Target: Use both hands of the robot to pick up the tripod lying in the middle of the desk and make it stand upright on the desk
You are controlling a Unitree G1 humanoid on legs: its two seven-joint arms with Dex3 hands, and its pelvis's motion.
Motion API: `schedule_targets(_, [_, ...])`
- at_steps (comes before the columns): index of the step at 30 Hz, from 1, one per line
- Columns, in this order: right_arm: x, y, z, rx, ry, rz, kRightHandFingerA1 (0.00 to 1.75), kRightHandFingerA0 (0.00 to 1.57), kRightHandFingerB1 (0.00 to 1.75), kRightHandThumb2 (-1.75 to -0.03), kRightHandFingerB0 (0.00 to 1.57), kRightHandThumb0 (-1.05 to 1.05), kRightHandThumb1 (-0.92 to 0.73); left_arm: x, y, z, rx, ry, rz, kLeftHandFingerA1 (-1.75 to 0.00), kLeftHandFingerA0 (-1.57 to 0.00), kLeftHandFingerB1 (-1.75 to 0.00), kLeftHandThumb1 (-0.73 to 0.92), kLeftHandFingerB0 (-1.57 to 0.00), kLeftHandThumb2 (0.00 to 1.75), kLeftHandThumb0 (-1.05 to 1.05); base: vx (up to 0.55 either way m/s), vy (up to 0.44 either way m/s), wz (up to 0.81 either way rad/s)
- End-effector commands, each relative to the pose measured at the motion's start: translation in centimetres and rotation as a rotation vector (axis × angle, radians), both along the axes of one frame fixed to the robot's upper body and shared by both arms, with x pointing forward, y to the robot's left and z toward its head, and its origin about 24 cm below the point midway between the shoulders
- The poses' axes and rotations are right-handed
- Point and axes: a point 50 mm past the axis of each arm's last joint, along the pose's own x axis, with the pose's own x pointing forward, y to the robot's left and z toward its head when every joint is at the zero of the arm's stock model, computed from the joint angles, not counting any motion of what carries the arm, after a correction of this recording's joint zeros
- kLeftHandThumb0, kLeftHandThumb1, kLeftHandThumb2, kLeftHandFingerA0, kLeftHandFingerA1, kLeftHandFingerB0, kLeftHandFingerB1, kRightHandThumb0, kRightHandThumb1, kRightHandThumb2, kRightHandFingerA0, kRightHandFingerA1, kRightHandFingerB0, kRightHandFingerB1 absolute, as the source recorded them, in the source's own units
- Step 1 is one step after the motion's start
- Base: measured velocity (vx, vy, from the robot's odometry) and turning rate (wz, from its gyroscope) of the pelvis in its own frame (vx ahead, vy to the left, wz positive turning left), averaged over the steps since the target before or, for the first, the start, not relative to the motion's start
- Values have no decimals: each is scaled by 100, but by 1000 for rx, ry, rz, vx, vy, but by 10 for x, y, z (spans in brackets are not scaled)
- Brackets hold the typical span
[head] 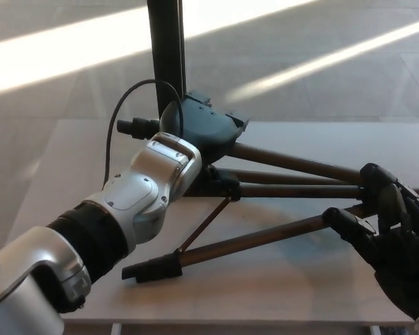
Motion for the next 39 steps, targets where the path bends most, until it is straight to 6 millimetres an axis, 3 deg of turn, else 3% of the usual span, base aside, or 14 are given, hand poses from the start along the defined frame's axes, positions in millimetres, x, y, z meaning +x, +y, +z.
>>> schedule_targets(1, [-2, -4, -1, -40, 9, 11, 87, 73, 55, -61, 68, -59, -71, -5, 3, -8, -176, -148, -94, -114, -98, -50, 89, -53, 67, -66, 0, 0, 0])
schedule_targets(3, [0, -4, 1, -45, 3, 16, 88, 72, 55, -61, 67, -60, -71, -6, -1, -5, -250, -197, -123, -133, -94, -59, 87, -66, 68, -60, 0, 0, 0])
schedule_targets(4, [0, -3, 1, -46, 3, 16, 88, 73, 55, -61, 69, -60, -70, -7, -4, -2, -279, -210, -133, -123, -104, -84, 71, -77, 111, -50, 0, 0, 0])
schedule_targets(5, [1, -3, 1, -45, 4, 15, 88, 74, 55, -61, 69, -60, -70, -9, -9, 0, -324, -224, -152, -151, -91, -90, 85, -75, 70, -47, 0, 0, 0])
schedule_targets(9, [3, 0, 1, -47, 5, 23, 88, 73, 55, -61, 68, -60, -70, -10, -12, 1, -357, -242, -162, -151, -95, -90, 83, -75, 65, -37, 0, 0, 0])
schedule_targets(10, [3, 0, 1, -61, 4, 25, 87, 74, 54, -61, 69, -60, -70, -10, -13, -5, -311, -272, -174, -135, -126, -76, 45, -65, 90, -28, 0, 0, 0])
schedule_targets(11, [3, 0, 1, -63, 4, 25, 87, 74, 54, -61, 69, -60, -70, -10, -13, -6, -307, -277, -176, -135, -126, -76, 45, -65, 90, -28, 0, 0, 0])
schedule_targets(12, [3, -1, 1, -63, 3, 25, 87, 75, 54, -61, 70, -60, -69, -10, -13, -6, -301, -271, -171, -163, -99, -68, 62, -64, 65, -24, 0, 0, 0])
schedule_targets(19, [4, -5, 5, -56, -7, 9, 87, 77, 54, -60, 72, -60, -67, -6, 0, -19, -156, -172, -146, -164, -83, -72, 60, -77, 59, -20, 0, 0, 0])
schedule_targets(24, [6, -5, 7, -73, -11, 6, 85, 75, 54, -61, 71, -59, -68, -2, 11, -28, 37, -152, -51, -161, -83, -73, 58, -83, 60, -28, 0, 0, 0])
schedule_targets(30, [6, -4, 7, -79, -1, -1, 83, 78, 54, -60, 72, -55, -68, -4, 20, -41, 52, -129, 29, -165, -88, -54, 65, -60, 63, -22, 0, 0, 0])
schedule_targets(31, [6, -4, 7, -78, 2, -2, 83, 78, 54, -60, 71, -55, -68, -4, 21, -40, 24, -128, 35, -168, -85, -58, 70, -65, 66, -22, 0, 0, 0])
schedule_targets(32, [5, -2, 6, -76, 7, 0, 83, 79, 54, -60, 73, -53, -69, -3, 20, -38, 2, -118, 50, -165, -85, -102, 76, -77, 68, -24, 0, 0, 0])
schedule_targets(39, [-9, 28, -17, -81, 131, 90, 84, 77, 51, -61, 68, -52, -71, 4, 13, -6, -238, -221, 16, -136, -92, -104, 75, -78, 85, -26, 0, 0, 0])
